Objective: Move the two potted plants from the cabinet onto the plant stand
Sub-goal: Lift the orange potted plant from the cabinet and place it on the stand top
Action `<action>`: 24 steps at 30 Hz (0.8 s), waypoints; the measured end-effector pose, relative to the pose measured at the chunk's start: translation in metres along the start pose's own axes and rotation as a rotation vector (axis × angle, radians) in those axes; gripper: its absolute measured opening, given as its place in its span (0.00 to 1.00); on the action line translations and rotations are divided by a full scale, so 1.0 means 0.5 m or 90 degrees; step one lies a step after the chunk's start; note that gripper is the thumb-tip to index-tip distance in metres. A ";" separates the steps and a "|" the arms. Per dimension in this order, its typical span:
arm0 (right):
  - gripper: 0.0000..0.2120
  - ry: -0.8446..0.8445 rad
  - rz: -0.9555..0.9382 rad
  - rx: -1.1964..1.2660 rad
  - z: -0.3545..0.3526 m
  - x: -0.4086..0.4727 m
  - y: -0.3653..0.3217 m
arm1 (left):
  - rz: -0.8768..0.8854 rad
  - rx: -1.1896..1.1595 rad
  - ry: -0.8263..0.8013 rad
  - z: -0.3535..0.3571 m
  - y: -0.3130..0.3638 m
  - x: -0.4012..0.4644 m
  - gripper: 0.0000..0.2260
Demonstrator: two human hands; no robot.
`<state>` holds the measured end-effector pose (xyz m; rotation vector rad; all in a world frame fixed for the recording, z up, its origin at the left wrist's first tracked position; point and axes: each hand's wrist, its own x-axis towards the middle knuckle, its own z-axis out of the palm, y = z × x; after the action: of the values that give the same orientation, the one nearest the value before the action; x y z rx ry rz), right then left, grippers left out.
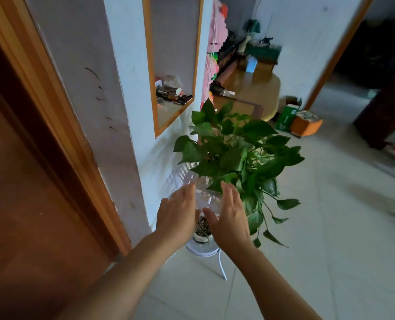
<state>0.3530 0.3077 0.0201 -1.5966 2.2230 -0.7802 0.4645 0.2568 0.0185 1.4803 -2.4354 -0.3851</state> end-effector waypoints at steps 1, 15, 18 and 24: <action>0.35 0.004 0.006 -0.006 0.012 -0.008 -0.007 | 0.013 -0.001 -0.008 0.002 -0.010 -0.001 0.27; 0.28 0.097 0.106 0.050 0.155 -0.032 0.014 | 0.120 -0.028 -0.064 0.109 -0.107 0.056 0.28; 0.26 0.119 0.120 0.052 0.163 -0.051 0.020 | 0.117 -0.033 -0.075 0.120 -0.114 0.047 0.29; 0.30 0.072 0.155 -0.007 0.167 -0.032 0.043 | 0.149 -0.041 -0.071 0.127 -0.109 0.060 0.28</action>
<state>0.3859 0.3062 -0.0611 -1.2810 2.4462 -0.8053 0.4734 0.2114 -0.0572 1.1599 -2.6197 -0.5020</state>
